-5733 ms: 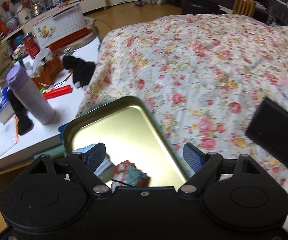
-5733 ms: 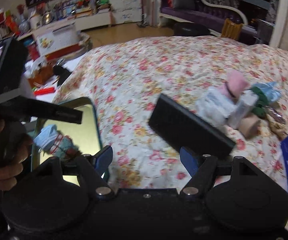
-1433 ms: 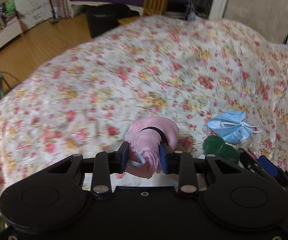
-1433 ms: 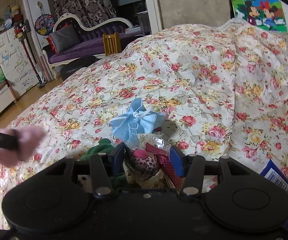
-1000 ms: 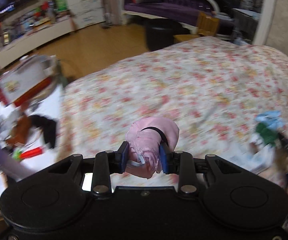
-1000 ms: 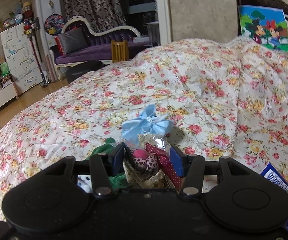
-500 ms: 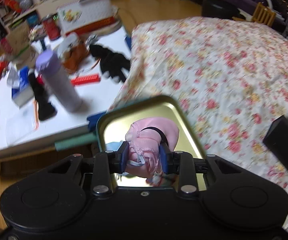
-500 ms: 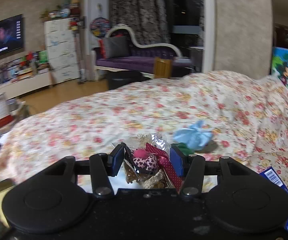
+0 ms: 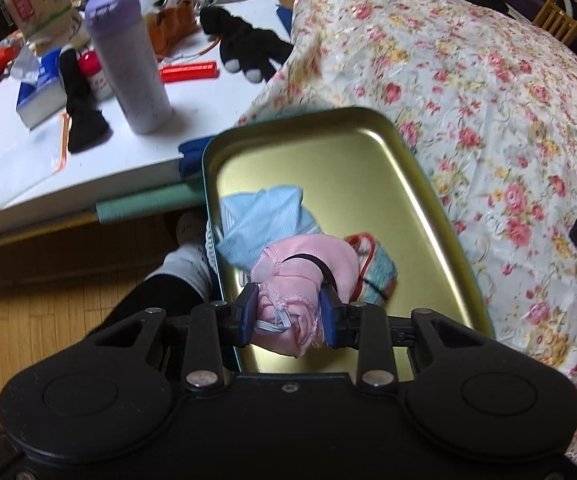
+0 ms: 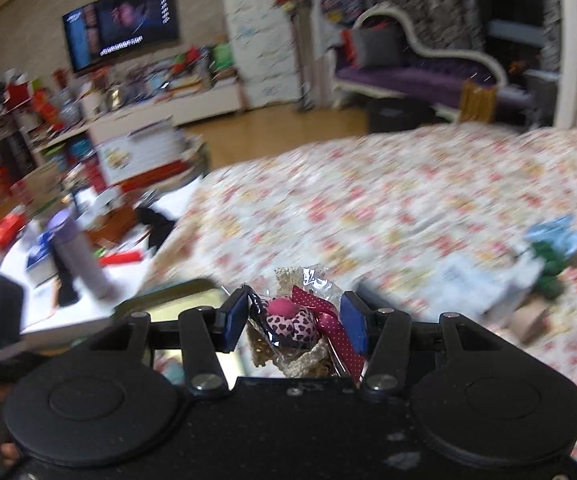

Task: Organize soft objects
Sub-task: 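Lower the pink plush into the tray and open the left tool while the right tool releases the bag, then withdraw both tools upward from the gold tray, then move both tools over the bed toward the tissue packs and white plush, then lower the right tool onto the white tissue pack while the left tool approaches the white fluffy plush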

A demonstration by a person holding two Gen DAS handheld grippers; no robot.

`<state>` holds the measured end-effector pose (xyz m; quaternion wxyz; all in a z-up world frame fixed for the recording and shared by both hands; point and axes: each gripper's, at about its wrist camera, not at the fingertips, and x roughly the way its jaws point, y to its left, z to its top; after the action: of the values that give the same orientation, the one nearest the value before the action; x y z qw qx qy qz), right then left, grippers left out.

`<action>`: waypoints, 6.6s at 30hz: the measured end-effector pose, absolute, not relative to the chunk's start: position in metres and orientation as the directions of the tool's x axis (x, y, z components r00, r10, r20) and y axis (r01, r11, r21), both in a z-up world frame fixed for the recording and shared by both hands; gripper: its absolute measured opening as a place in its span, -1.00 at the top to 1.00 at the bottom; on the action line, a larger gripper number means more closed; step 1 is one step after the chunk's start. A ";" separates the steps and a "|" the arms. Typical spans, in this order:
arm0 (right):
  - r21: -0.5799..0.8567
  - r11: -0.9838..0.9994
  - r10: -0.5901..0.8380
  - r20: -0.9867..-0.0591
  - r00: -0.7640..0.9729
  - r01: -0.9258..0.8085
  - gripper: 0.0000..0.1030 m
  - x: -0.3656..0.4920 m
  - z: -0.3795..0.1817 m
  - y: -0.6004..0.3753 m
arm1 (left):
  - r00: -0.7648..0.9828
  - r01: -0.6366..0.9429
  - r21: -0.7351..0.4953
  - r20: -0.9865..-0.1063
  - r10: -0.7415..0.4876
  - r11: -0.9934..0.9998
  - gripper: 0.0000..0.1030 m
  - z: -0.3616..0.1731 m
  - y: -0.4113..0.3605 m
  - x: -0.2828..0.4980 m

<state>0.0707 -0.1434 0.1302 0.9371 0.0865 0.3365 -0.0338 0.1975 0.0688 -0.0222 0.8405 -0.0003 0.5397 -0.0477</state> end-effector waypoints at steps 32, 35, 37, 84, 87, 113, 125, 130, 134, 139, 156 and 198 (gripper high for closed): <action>0.091 0.994 0.040 -0.825 0.564 0.062 0.32 0.106 0.056 -0.062 | 0.425 0.105 0.000 -0.904 -0.045 0.994 -0.27 -0.065 0.073 0.207; 0.089 0.994 0.040 -0.833 0.552 0.063 0.32 0.106 0.053 -0.061 | 0.418 0.099 0.001 -0.907 -0.041 0.995 -0.32 -0.066 0.074 0.207; 0.086 0.994 0.037 -0.836 0.548 0.064 0.29 0.106 0.052 -0.060 | 0.418 0.096 0.003 -0.908 -0.038 0.995 -0.42 -0.066 0.074 0.206; 0.103 0.968 -0.022 -0.870 0.492 0.227 -0.10 0.047 0.056 -0.094 | 0.489 0.129 0.004 -0.870 -0.060 0.992 -0.93 0.001 0.050 0.123; 0.106 0.968 -0.023 -0.868 0.495 0.230 -0.11 0.043 0.058 -0.095 | 0.493 0.121 -0.013 -0.867 -0.071 0.993 -0.93 0.005 0.051 0.119; 0.125 0.943 -0.058 -0.852 0.520 0.310 -0.16 0.009 0.066 -0.127 | 0.488 0.248 -0.010 -0.862 -0.134 0.969 -0.91 0.024 0.022 0.093; 0.124 0.870 -0.182 -0.818 0.546 0.476 -0.17 0.001 0.086 -0.213 | 0.541 0.372 0.046 -0.822 -0.177 0.927 -0.89 0.045 -0.028 0.092; 0.103 0.829 -0.266 -0.793 0.549 0.550 -0.18 0.000 0.100 -0.256 | 0.561 0.425 0.066 -0.802 -0.205 0.903 -0.89 0.056 -0.055 0.094; 0.096 0.790 -0.323 -0.775 0.544 0.605 -0.21 0.001 0.111 -0.289 | 0.562 0.467 0.074 -0.794 -0.231 0.881 -0.89 0.064 -0.076 0.096; 0.104 0.743 -0.369 -0.761 0.534 0.661 -0.21 0.007 0.119 -0.327 | 0.563 0.504 0.083 -0.786 -0.254 0.860 -0.89 0.071 -0.098 0.100; 0.169 0.671 -0.354 -0.782 0.512 0.722 -0.21 0.089 0.094 -0.379 | 0.540 0.540 0.114 -0.807 -0.240 0.834 -0.89 0.068 -0.142 0.128; -0.109 0.765 -0.427 -0.824 0.372 0.635 -0.19 0.147 0.035 -0.368 | 0.507 0.570 0.106 -0.826 -0.247 0.815 -0.89 0.066 -0.170 0.152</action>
<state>0.1469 -0.3679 0.0354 0.8204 0.1140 0.4575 -0.3237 0.1516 -0.1705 0.0665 0.8478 0.1858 0.4345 -0.2407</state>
